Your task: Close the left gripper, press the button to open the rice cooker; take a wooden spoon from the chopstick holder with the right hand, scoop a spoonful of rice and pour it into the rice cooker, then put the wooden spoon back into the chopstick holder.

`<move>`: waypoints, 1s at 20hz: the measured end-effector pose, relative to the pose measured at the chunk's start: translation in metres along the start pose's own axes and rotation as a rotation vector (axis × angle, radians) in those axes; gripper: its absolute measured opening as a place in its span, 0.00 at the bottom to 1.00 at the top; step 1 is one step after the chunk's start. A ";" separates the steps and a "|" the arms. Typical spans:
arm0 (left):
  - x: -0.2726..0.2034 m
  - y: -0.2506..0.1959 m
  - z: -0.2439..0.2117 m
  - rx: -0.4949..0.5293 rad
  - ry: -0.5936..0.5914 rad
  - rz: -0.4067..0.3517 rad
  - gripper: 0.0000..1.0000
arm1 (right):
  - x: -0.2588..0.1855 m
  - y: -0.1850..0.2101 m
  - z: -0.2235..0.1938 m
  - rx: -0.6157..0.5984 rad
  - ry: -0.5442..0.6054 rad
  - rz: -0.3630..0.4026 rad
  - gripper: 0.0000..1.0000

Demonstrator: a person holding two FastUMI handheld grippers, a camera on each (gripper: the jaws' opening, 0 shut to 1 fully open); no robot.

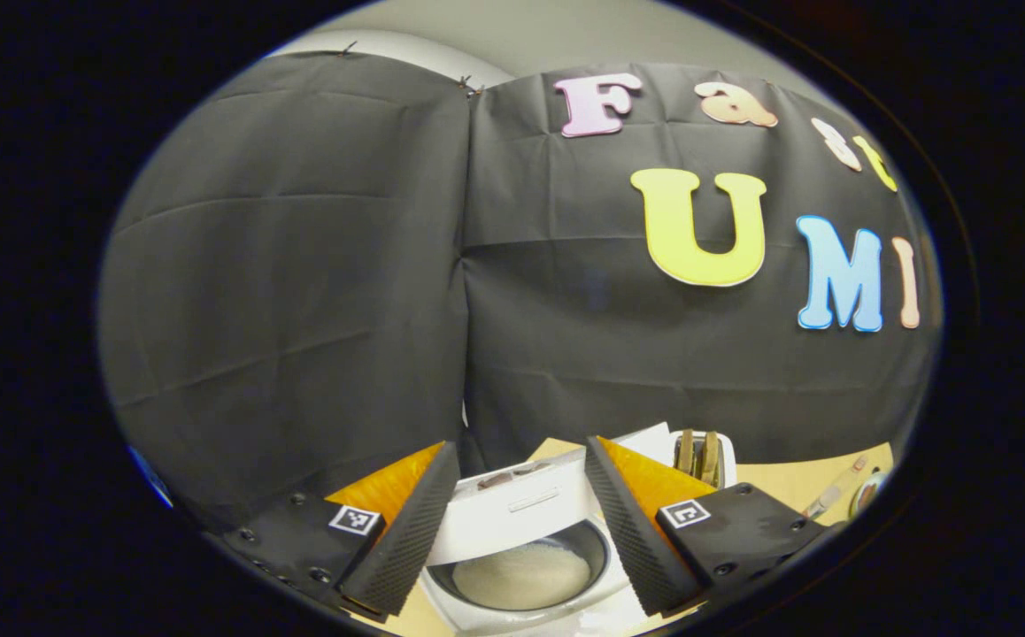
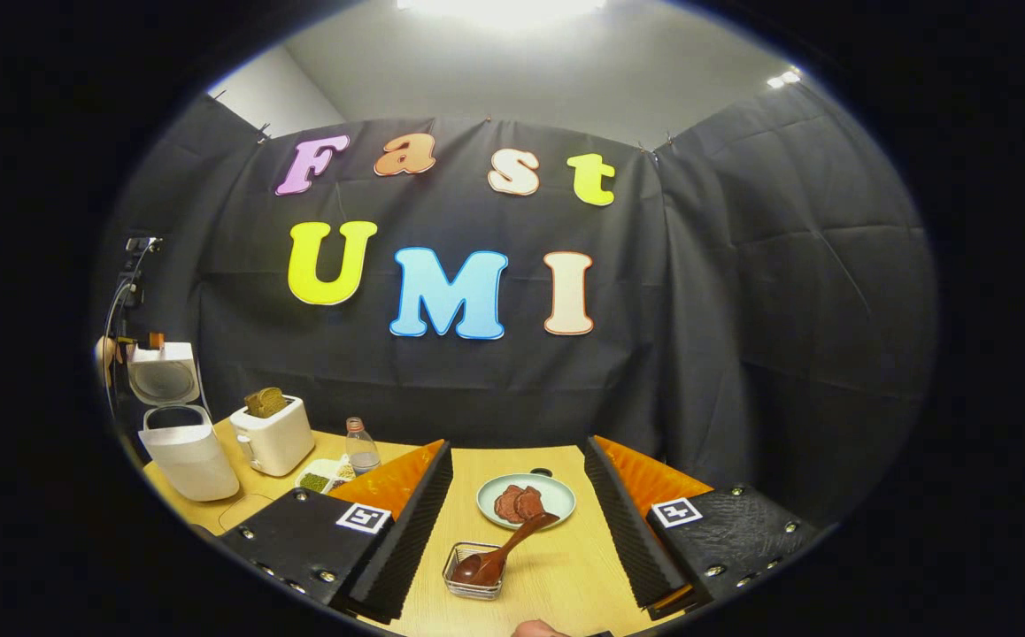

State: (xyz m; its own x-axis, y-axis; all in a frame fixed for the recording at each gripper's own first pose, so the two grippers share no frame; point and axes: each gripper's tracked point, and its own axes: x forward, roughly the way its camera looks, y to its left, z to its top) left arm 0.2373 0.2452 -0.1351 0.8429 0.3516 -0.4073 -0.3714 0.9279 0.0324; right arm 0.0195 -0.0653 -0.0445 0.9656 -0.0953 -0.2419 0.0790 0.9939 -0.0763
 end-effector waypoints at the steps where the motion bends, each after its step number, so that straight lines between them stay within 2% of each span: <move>1: -0.002 -0.004 -0.007 0.002 0.006 -0.004 1.00 | 0.000 -0.001 -0.001 -0.002 -0.002 0.005 0.92; 14: -0.028 -0.032 -0.092 -0.044 0.123 -0.021 0.99 | -0.017 -0.022 -0.014 -0.008 0.020 0.005 0.92; 20: -0.037 -0.039 -0.125 -0.014 0.157 -0.016 1.00 | -0.028 -0.033 -0.019 -0.003 0.027 -0.018 0.92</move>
State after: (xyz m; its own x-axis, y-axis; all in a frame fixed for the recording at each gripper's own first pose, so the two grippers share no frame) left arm 0.1720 0.1802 -0.2349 0.7783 0.3118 -0.5450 -0.3644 0.9312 0.0124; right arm -0.0146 -0.0969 -0.0537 0.9571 -0.1146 -0.2662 0.0956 0.9919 -0.0833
